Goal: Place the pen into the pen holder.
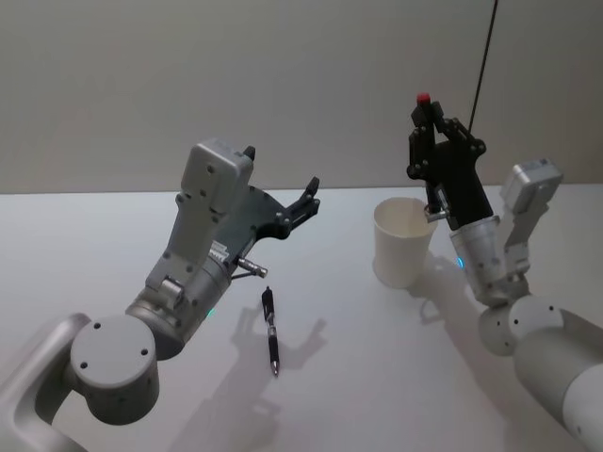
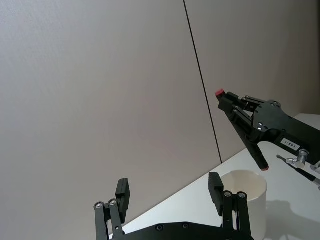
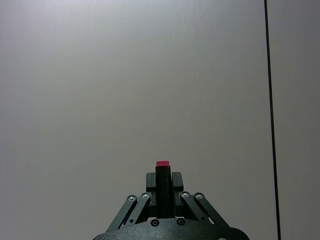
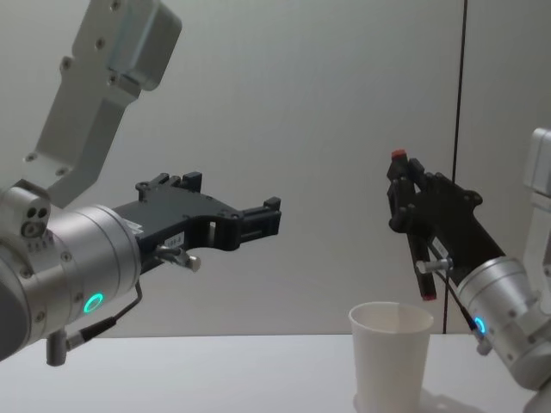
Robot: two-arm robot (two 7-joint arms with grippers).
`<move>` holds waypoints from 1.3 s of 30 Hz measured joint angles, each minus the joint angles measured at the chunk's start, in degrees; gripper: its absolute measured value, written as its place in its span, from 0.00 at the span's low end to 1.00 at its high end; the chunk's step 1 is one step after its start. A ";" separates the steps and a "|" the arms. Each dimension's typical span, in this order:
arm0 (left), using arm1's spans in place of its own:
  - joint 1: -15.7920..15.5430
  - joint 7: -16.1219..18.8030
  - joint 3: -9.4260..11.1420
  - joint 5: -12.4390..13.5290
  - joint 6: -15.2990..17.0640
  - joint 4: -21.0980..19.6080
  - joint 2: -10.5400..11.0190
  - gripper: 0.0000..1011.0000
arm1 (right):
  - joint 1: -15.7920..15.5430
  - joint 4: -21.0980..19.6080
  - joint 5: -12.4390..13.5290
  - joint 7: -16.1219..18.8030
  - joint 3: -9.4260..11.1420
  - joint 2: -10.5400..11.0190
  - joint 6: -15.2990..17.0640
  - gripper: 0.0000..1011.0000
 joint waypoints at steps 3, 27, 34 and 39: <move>0.00 0.00 0.00 0.00 0.00 0.00 0.00 0.99 | 0.19 0.69 -0.33 -0.49 -0.11 -0.11 -0.15 0.17; 0.00 0.00 0.00 0.00 0.00 0.00 0.00 0.99 | 0.95 2.73 -3.86 -4.90 -1.39 -0.89 -1.80 0.17; 0.00 0.00 0.00 0.00 0.00 0.00 0.00 0.99 | 1.27 2.91 -4.93 -6.24 -1.62 -1.00 -2.09 0.17; 0.00 0.00 0.00 0.00 0.00 0.00 0.00 0.99 | 1.48 3.01 -5.77 -7.17 -1.73 -1.02 -2.18 0.17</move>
